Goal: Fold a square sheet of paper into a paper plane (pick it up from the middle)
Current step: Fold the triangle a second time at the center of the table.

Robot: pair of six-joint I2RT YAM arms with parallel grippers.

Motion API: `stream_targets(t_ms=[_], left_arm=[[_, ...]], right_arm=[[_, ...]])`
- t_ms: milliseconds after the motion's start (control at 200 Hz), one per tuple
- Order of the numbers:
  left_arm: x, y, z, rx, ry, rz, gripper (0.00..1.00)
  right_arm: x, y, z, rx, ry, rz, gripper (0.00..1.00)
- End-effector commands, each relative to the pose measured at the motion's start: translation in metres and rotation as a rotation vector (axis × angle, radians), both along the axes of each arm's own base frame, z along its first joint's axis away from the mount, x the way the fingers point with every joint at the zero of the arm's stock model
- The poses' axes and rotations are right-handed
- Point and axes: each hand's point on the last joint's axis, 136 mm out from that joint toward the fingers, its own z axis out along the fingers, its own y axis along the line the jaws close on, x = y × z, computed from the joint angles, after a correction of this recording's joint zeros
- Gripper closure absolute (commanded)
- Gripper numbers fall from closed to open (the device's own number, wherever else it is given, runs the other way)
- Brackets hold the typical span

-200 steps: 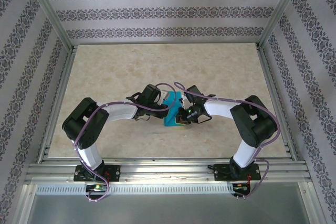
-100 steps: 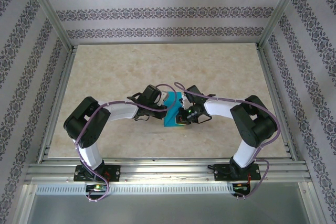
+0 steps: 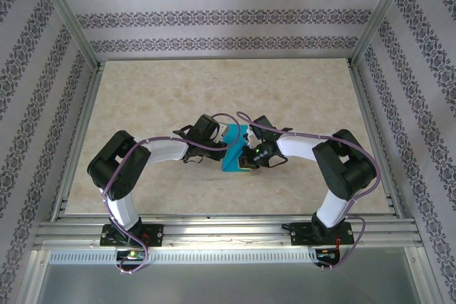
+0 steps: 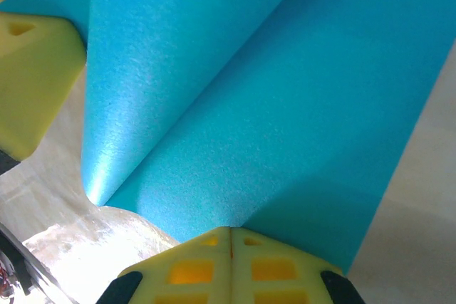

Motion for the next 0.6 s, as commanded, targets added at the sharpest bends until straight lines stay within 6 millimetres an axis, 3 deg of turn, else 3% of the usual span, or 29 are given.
stream_targets(t_ms=[0,595], left_arm=[[0.0068,0.0091,-0.0034,0.040,-0.006,0.014,0.98],[0.0068,-0.0003,-0.0003,-0.007,-0.001,-0.008,0.97]], right_arm=[[-0.0076,-0.0134,-0.0080,-0.062,0.037,-0.006,1.00],[-0.0087,-0.0147,-0.0093,-0.067,0.040,-0.001,0.99]])
